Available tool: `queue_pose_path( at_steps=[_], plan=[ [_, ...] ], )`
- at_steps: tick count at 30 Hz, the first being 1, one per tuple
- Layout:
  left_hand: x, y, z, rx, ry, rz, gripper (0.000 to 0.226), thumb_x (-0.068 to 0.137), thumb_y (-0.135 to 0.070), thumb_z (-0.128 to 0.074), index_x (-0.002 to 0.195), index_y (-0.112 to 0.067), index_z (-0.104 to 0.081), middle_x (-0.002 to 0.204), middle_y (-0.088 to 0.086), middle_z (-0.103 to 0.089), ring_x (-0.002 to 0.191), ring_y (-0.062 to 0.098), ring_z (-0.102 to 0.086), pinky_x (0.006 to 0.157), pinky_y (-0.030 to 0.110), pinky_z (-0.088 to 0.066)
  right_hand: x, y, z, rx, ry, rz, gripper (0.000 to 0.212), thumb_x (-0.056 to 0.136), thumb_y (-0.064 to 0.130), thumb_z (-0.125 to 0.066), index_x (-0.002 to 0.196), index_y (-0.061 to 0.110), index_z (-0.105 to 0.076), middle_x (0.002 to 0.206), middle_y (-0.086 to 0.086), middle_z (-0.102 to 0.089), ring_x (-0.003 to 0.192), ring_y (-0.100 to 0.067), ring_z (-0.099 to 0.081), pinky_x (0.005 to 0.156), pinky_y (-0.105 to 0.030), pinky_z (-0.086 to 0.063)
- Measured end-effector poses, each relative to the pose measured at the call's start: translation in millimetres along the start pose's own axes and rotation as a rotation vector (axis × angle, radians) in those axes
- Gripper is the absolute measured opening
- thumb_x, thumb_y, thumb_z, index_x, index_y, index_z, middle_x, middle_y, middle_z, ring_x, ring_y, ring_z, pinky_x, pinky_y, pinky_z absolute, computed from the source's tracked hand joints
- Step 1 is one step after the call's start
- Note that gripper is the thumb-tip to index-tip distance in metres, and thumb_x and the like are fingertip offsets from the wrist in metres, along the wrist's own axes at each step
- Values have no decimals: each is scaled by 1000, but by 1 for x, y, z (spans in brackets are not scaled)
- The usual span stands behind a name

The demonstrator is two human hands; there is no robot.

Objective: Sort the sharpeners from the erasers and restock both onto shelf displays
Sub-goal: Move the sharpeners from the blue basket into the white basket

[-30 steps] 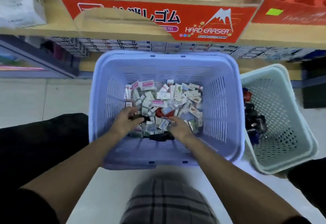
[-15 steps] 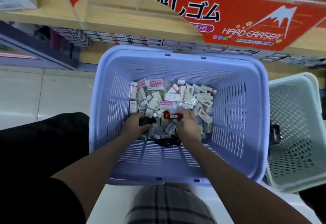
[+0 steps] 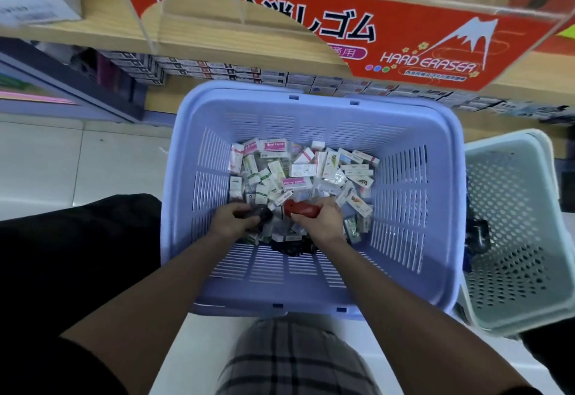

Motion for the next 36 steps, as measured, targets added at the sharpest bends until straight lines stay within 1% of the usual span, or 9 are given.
queue_pose_path(
  at_steps=[5,9,12,15,20,26,30,33,36],
  plan=[
    [-29,-15,-6,-7,19,-30,42,82,9,-63,123,1,-55,124,18,-56,108,33,-58,86,35,-53,-34,18,35,222,72,23,44,80,14,-75,106,13,-40,93,0,-54,82,-14,-55,55,-11,-41],
    [-74,-48,-19,-423,14,-162,35,85,10,-57,116,-6,-57,119,11,-58,100,24,-59,72,19,-52,-77,37,83,400,-60,212,39,86,21,-68,120,12,-51,99,1,-57,82,-11,-57,61,-8,-42],
    [-115,-74,-47,-454,119,-350,32,82,-2,-65,112,-13,-60,119,6,-61,104,20,-58,82,23,-50,-114,31,128,528,-112,338,21,90,20,-63,110,15,-59,94,-1,-63,83,-13,-58,75,-21,-46],
    [-149,-97,-90,-331,258,-466,32,76,-8,-70,100,-29,-67,105,-9,-69,101,10,-62,90,27,-47,-142,0,172,721,-256,339,18,89,12,-62,107,9,-59,88,0,-63,78,-6,-58,75,-23,-48],
    [-180,-140,-182,-88,353,-637,32,84,2,-64,113,-10,-60,104,1,-63,83,2,-62,73,11,-48,-139,-91,231,784,-627,86,25,84,18,-71,101,12,-54,85,-2,-62,76,-16,-58,76,-35,-49],
    [-174,-161,-285,328,330,-832,33,83,-6,-69,115,-6,-59,99,-5,-58,93,11,-56,73,6,-40,-95,-161,236,481,-574,-173,35,85,20,-68,110,4,-49,104,-12,-63,97,-28,-59,87,-34,-46],
    [-160,-164,-318,582,250,-961,39,83,-12,-70,119,-3,-57,116,10,-60,108,21,-56,86,19,-37,-81,-175,236,447,-553,-197,37,87,25,-67,112,5,-49,113,-12,-64,106,-31,-59,93,-39,-45],
    [-155,-164,-322,763,255,-999,54,85,-17,-68,133,-6,-46,132,12,-49,121,25,-48,97,26,-34,-83,-171,244,471,-566,-144,40,89,23,-65,120,6,-48,118,-8,-60,108,-24,-56,87,-26,-40],
    [-163,-173,-307,777,297,-1038,55,87,-17,-67,136,-8,-45,135,11,-47,124,23,-47,96,17,-30,-90,-157,252,500,-583,-76,40,90,21,-63,124,5,-48,117,-4,-58,107,-19,-54,83,-21,-37]
  ],
)
Point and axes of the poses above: each hand's wrist, its own x-axis towards the middle knuckle, its own z-axis out of the back of the hand, y = z × x, the point moved 4 cm from there along x, towards the middle knuckle
